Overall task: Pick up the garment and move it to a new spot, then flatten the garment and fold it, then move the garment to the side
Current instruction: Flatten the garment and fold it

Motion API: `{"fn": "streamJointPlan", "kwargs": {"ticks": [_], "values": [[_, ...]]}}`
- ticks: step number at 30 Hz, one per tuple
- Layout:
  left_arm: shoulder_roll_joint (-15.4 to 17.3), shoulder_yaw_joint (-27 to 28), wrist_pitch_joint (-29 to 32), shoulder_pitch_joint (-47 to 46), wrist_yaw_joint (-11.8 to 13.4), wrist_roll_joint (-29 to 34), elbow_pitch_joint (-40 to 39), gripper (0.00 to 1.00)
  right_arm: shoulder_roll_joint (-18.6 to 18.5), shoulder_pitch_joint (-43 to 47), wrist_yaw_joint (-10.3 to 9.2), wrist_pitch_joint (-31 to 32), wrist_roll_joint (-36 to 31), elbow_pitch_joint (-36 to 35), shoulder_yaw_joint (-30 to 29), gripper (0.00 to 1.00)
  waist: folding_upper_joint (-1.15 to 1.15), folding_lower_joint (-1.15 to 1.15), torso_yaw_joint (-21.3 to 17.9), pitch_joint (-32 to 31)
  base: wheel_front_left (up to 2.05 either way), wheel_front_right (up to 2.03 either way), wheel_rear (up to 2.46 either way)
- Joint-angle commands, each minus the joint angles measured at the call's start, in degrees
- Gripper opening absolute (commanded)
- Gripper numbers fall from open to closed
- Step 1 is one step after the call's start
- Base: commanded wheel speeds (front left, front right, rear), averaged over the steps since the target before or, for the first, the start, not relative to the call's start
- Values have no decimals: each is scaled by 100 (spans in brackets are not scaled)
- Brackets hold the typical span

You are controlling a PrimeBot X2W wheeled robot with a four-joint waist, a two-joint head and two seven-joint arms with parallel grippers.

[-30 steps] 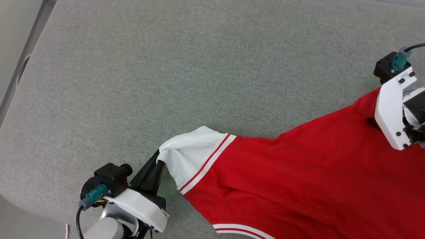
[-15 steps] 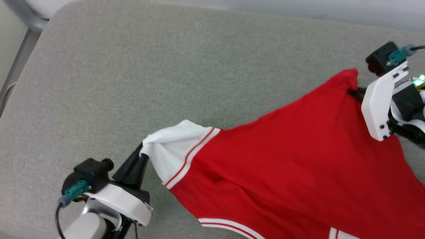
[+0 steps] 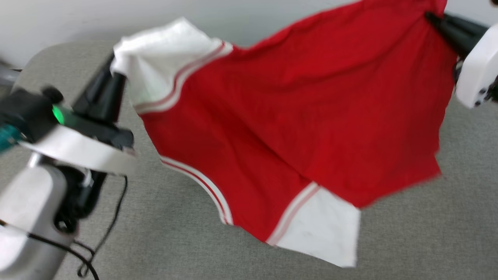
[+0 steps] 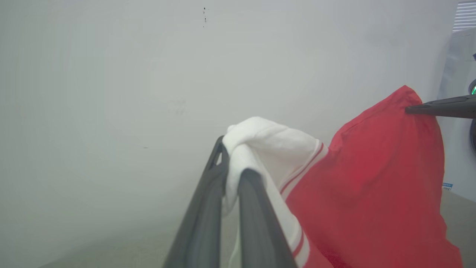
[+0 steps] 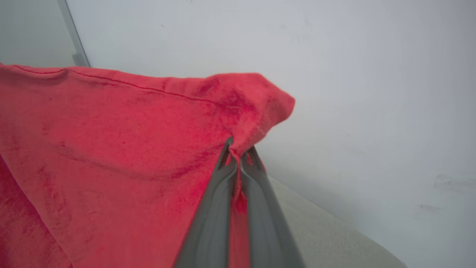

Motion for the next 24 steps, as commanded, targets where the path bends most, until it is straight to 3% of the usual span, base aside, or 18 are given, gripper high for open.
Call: {"fn": "streamJointPlan", "kwargs": {"ticks": [1,8,11,17,24], "values": [[67,63,85,-267,-52,-13,-62,0,66,-153,-9,-32,-69,-93,-153,0,0,0,-108,5,0,0,0],[121,216,612,-1714,-326,-156,-23,0,332,-751,-9,124,-428,-388,-904,0,0,0,-225,352,0,0,0],[-1,211,831,-2510,-492,-237,240,0,474,-1212,-9,261,-654,-343,-1144,0,0,0,-227,648,0,0,0],[-353,135,1137,-4354,-758,-213,1089,0,804,-2355,-8,355,-1029,111,-1499,0,0,0,-220,1288,0,0,0],[-532,89,1242,-6414,-947,28,1923,0,1179,-3897,-9,90,-1384,822,-1686,0,0,0,-331,1926,0,0,0]]}}
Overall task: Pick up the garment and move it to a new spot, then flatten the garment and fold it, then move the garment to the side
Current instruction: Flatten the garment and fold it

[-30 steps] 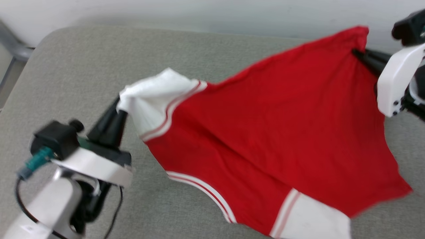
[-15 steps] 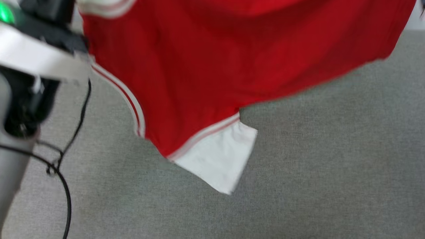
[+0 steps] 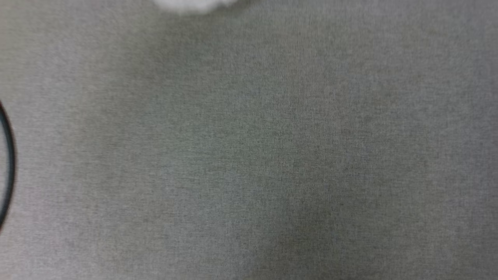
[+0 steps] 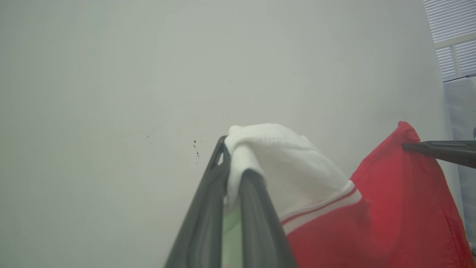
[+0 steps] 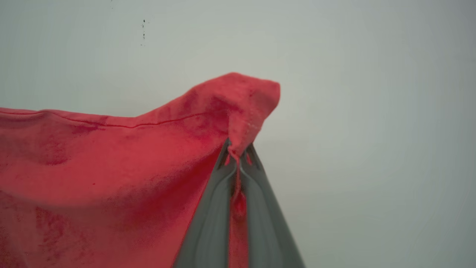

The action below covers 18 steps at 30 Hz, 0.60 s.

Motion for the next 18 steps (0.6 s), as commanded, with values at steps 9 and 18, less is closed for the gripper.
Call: {"fn": "streamJointPlan", "kwargs": {"ticks": [9,18], "values": [[-30,-116,-308,-1177,-144,30,1098,0,270,-1228,-8,-587,-209,978,172,0,0,-1,-64,743,0,0,0],[23,-396,-835,-603,-171,-274,1575,0,248,-872,-8,-1001,132,1635,761,0,0,-1,9,1023,0,0,0]]}}
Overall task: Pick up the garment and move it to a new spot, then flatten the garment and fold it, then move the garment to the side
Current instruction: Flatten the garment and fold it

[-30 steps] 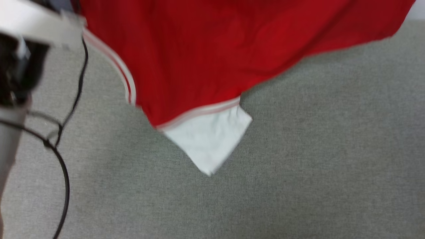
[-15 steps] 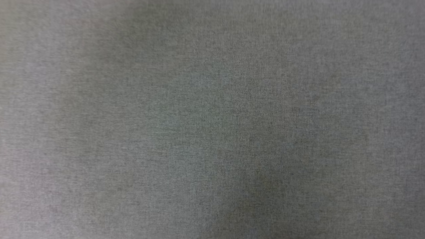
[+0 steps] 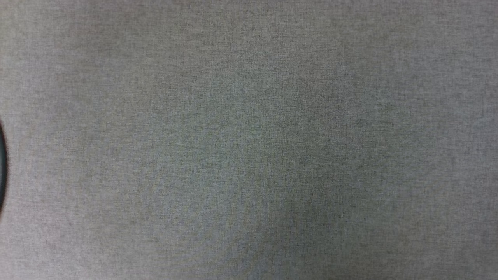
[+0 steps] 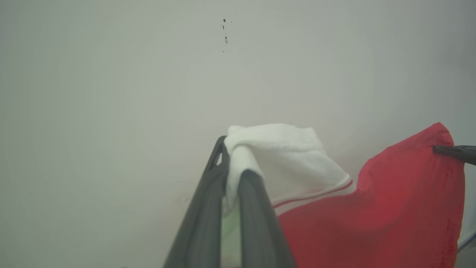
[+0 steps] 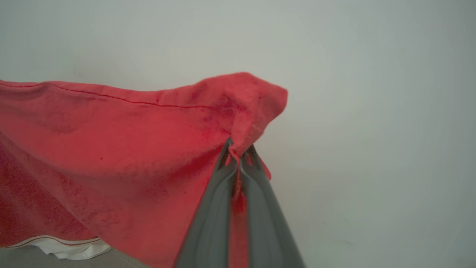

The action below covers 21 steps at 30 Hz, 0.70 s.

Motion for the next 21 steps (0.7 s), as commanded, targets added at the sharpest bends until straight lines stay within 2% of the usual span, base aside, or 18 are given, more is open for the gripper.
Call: {"fn": "streamJointPlan", "kwargs": {"ticks": [1,6,11,13,16,21], "values": [[38,-93,-123,228,-1,-99,0,0,9,210,-8,-124,147,51,122,0,0,-1,14,16,0,0,0],[216,-418,-399,1099,-4,-293,-134,0,-43,962,-7,-404,616,-34,544,0,0,-1,-6,-168,0,0,0],[535,-542,-595,2374,8,-508,-512,0,-279,2026,-7,-568,1109,-392,968,0,0,-1,-13,-558,0,0,0],[664,-543,-630,2925,93,-603,-745,0,-410,2489,-7,-633,1312,-609,1097,0,0,-1,-15,-731,0,0,0],[893,-562,-675,3857,321,-708,-1209,0,-575,3199,-8,-712,1525,-985,1263,0,0,-1,-37,-999,0,0,0],[1201,-569,-757,5359,851,-858,-2037,0,-787,4345,-8,-776,1726,-1559,1452,0,0,-1,-67,-1408,0,0,0]]}}
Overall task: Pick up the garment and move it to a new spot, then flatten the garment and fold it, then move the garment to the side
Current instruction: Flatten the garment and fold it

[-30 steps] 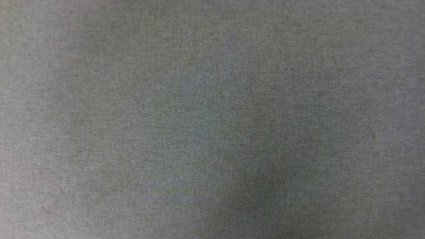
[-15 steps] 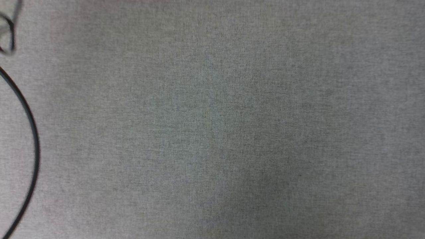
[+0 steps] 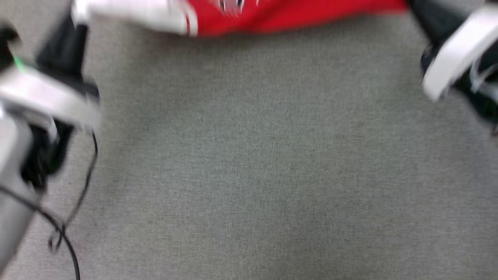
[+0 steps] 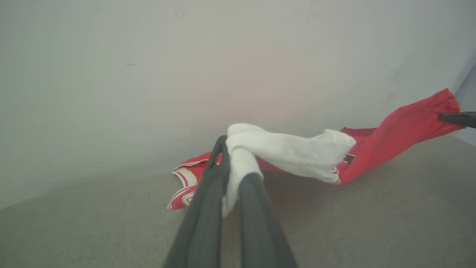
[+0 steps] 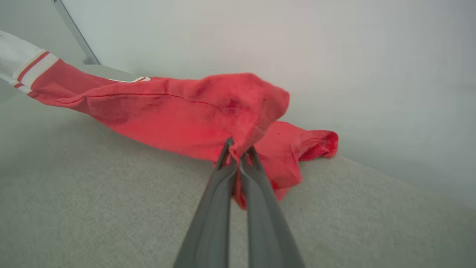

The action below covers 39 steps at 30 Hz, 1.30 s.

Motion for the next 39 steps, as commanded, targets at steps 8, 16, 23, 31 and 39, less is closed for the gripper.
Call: {"fn": "streamJointPlan", "kwargs": {"ticks": [8,16,23,31,39], "values": [[172,-106,-120,2040,619,-308,-936,0,-213,1534,-7,-89,82,-436,53,0,0,0,-52,-728,0,0,0],[277,-141,-171,3936,1052,-727,-1544,0,-290,3041,-7,-136,72,-695,-133,0,0,0,-42,-1401,0,0,0],[207,-112,-194,4916,1143,-979,-1726,0,-291,4051,-6,-118,138,-859,-367,0,0,0,4,-1796,0,0,0],[-20,-211,-202,5887,1055,-1295,-1645,0,-239,5422,-7,-94,85,-1061,-868,0,0,0,41,-2186,0,0,0],[-10,-322,-100,6275,964,-1536,-1487,0,-120,6280,-7,-18,-75,-1224,-1374,0,0,0,81,-2331,0,0,0]]}}
